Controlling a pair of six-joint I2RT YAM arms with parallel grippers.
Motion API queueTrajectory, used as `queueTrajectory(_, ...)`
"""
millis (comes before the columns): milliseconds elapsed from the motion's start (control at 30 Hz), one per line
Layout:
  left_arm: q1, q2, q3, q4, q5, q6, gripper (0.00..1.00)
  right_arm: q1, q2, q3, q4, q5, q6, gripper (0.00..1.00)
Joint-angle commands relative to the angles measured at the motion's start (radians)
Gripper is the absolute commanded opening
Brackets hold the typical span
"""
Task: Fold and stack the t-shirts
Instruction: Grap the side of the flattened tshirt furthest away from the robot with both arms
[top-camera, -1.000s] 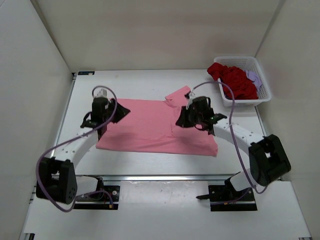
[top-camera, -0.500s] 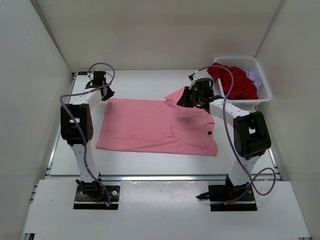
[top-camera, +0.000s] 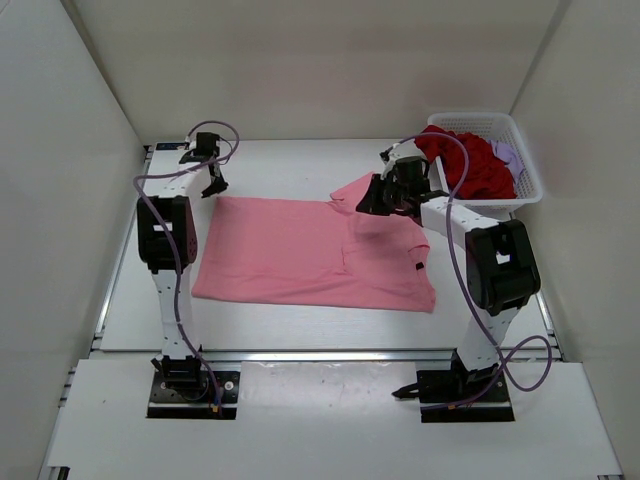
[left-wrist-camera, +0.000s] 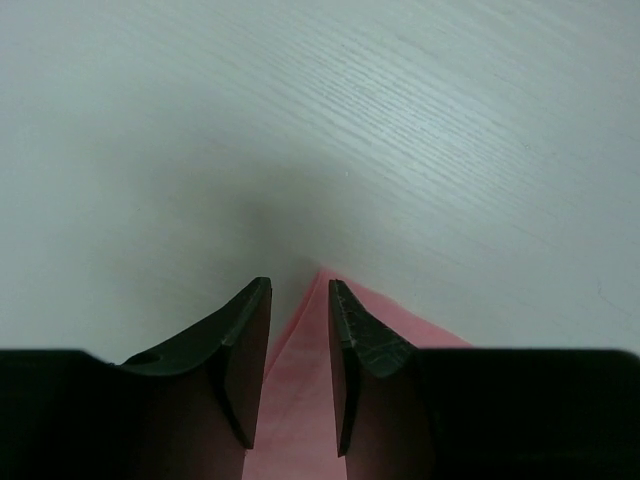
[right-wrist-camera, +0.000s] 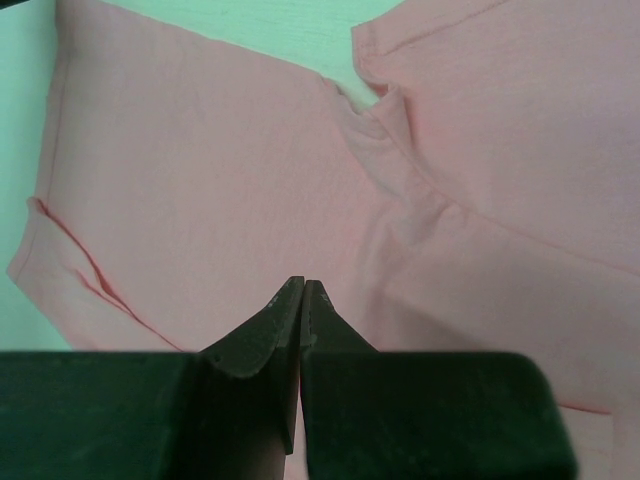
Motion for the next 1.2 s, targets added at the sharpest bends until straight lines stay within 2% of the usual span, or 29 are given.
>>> queueTrajectory(0,-0.018,0.029,0.077,-0.065,0.002,0.029,0.41,0.015,-0.012,0.034,0.022,-0.021,-0.025,0.0)
queueTrajectory(133,-0.021,0.066,0.133,-0.09,0.018,0.029,0.41,0.027,-0.002,0.04,0.026,-0.027,-0.03,0.0)
queueTrajectory(200,-0.027,0.073,0.144,-0.102,0.019,0.038,0.34,0.025,0.007,0.04,0.025,-0.026,-0.027,0.0)
queueTrajectory(367,-0.018,0.075,0.147,-0.105,0.031,0.037,0.29,0.004,0.008,0.046,0.031,-0.012,-0.008,0.0)
queueTrajectory(433,-0.021,0.075,0.149,-0.11,0.031,0.038,0.36,-0.007,0.001,0.049,0.031,-0.012,-0.005,0.03)
queueTrajectory(600,-0.022,0.078,0.149,-0.12,0.016,0.035,0.44,-0.037,-0.021,0.045,0.054,-0.023,0.005,0.06)
queueTrajectory(833,-0.039,0.129,0.227,-0.191,0.019,0.05,0.23,-0.063,-0.065,0.017,0.077,-0.029,0.018,0.07)
queueTrajectory(1067,-0.03,0.118,0.207,-0.189,0.016,0.037,0.06,-0.116,-0.119,-0.009,0.114,-0.03,0.039,0.08)
queueTrajectory(1100,-0.028,0.11,0.209,-0.192,0.016,0.038,0.06,-0.122,-0.113,-0.011,0.112,-0.032,0.039,0.09)
queueTrajectory(1167,-0.025,0.101,0.184,-0.162,0.031,0.03,0.18,-0.128,-0.104,-0.003,0.102,-0.024,0.03,0.1)
